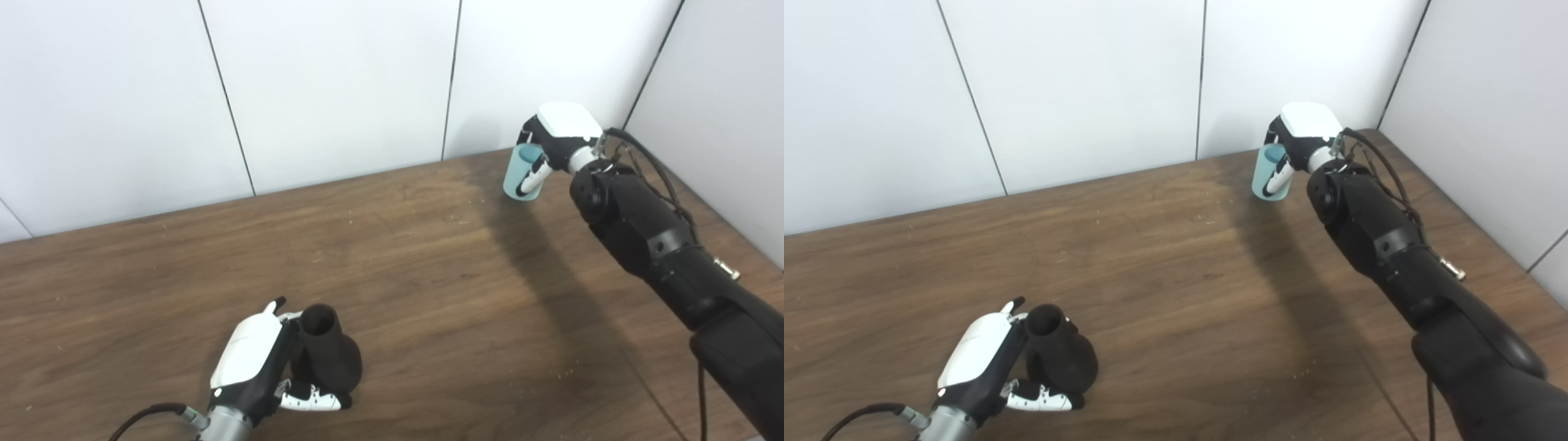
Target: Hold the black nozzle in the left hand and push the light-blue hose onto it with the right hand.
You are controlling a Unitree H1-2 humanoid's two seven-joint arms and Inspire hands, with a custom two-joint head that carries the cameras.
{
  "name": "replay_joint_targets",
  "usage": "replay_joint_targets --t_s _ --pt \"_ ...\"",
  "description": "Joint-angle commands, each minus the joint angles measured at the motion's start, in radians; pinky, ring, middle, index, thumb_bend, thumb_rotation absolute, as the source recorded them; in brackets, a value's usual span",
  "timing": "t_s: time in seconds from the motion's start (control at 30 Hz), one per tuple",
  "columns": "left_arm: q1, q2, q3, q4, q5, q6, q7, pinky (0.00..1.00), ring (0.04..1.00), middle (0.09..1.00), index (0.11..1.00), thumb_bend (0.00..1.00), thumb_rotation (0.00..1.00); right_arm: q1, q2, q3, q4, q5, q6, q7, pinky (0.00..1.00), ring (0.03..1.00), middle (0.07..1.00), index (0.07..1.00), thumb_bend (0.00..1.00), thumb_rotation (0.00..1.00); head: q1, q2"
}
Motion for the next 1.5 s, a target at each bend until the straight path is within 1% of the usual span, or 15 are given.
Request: replay_joint_targets --t_s 0.0,0.23,0.4,0.47,0.5,0.63,0.8,0.9,1.07,1.1,1.23,1.27,1.37,1.4,1.47 --pt "0.043 0.021 -0.022 0.04 0.011 0.044 -0.085 1.0 0.73 0.509 0.479 0.52 0.0 -0.039 -0.021 -0.02 -0.003 -0.007 -0.021 -0.033 0.34 0.387 0.499 0.536 0.51 0.0 0.0 0.001" --pt "0.04 0.021 -0.021 0.034 0.013 0.049 -0.092 1.0 0.734 0.51 0.477 0.52 0.0 -0.037 -0.024 -0.014 -0.01 -0.012 -0.011 -0.01 0.34 0.388 0.501 0.533 0.51 0.0 0.001 0.003" --pt "0.042 0.02 -0.022 0.034 0.017 0.045 -0.088 1.0 0.735 0.506 0.48 0.52 0.0 -0.029 -0.033 -0.018 -0.055 -0.012 -0.005 0.013 0.34 0.389 0.502 0.531 0.51 0.0 0.014 0.006" --pt "0.042 0.019 -0.023 0.036 0.018 0.043 -0.086 1.0 0.735 0.506 0.48 0.52 0.0 -0.023 -0.039 -0.023 -0.119 -0.018 0.014 0.038 0.35 0.397 0.502 0.522 0.52 0.0 0.019 0.007" --pt "0.042 0.019 -0.025 0.035 0.022 0.043 -0.086 1.0 0.735 0.506 0.481 0.52 0.0 -0.02 -0.041 -0.028 -0.174 -0.021 0.028 0.061 0.35 0.399 0.503 0.521 0.52 0.0 0.027 0.009" --pt "0.042 0.016 -0.028 0.033 0.031 0.047 -0.089 1.0 0.739 0.505 0.481 0.52 0.0 -0.009 -0.041 -0.042 -0.326 -0.02 0.06 0.131 0.34 0.399 0.507 0.519 0.52 0.0 0.051 0.014" --pt "0.041 0.008 -0.03 0.037 0.033 0.049 -0.086 1.0 0.729 0.497 0.486 0.52 0.0 0.006 -0.036 -0.054 -0.508 0.002 0.034 0.218 0.31 0.41 0.511 0.522 0.5 0.0 0.078 0.016" --pt "0.042 -0.001 -0.036 0.04 0.041 0.05 -0.082 1.0 0.728 0.502 0.483 0.52 0.0 0.008 -0.029 -0.059 -0.576 0.021 0.019 0.268 0.31 0.408 0.508 0.513 0.5 0.0 0.116 0.013" --pt "0.043 -0.018 -0.045 0.045 0.056 0.055 -0.083 1.0 0.73 0.507 0.479 0.52 0.0 0.009 -0.013 -0.06 -0.691 0.029 0.033 0.352 0.31 0.41 0.507 0.507 0.5 0.0 0.173 0.016" --pt "0.044 -0.02 -0.045 0.045 0.056 0.057 -0.085 1.0 0.73 0.508 0.479 0.52 0.0 0.008 -0.007 -0.06 -0.716 0.033 0.038 0.368 0.31 0.411 0.507 0.506 0.5 0.0 0.173 0.016" --pt "0.042 -0.033 -0.045 0.049 0.058 0.064 -0.086 1.0 0.719 0.503 0.482 0.52 0.0 0.001 0.02 -0.064 -0.809 0.051 0.046 0.427 0.31 0.413 0.506 0.512 0.5 0.0 0.219 0.02" --pt "0.04 -0.037 -0.047 0.055 0.062 0.066 -0.084 1.0 0.719 0.503 0.483 0.52 0.0 0.0 0.026 -0.066 -0.827 0.055 0.045 0.439 0.31 0.414 0.508 0.514 0.5 0.0 0.242 0.022" --pt "0.038 -0.052 -0.056 0.063 0.08 0.079 -0.085 1.0 0.723 0.499 0.485 0.52 0.0 -0.004 0.049 -0.065 -0.884 0.062 0.045 0.479 0.3 0.418 0.512 0.517 0.5 0.0 0.279 0.024" --pt "0.039 -0.055 -0.058 0.063 0.085 0.082 -0.085 1.0 0.729 0.496 0.488 0.52 0.0 -0.004 0.055 -0.067 -0.897 0.062 0.044 0.49 0.3 0.421 0.512 0.519 0.5 0.0 0.279 0.024" --pt "0.039 -0.065 -0.062 0.064 0.095 0.087 -0.086 1.0 0.737 0.491 0.491 0.52 0.0 -0.004 0.067 -0.066 -0.927 0.067 0.038 0.511 0.3 0.423 0.514 0.522 0.5 0.0 0.304 0.029"
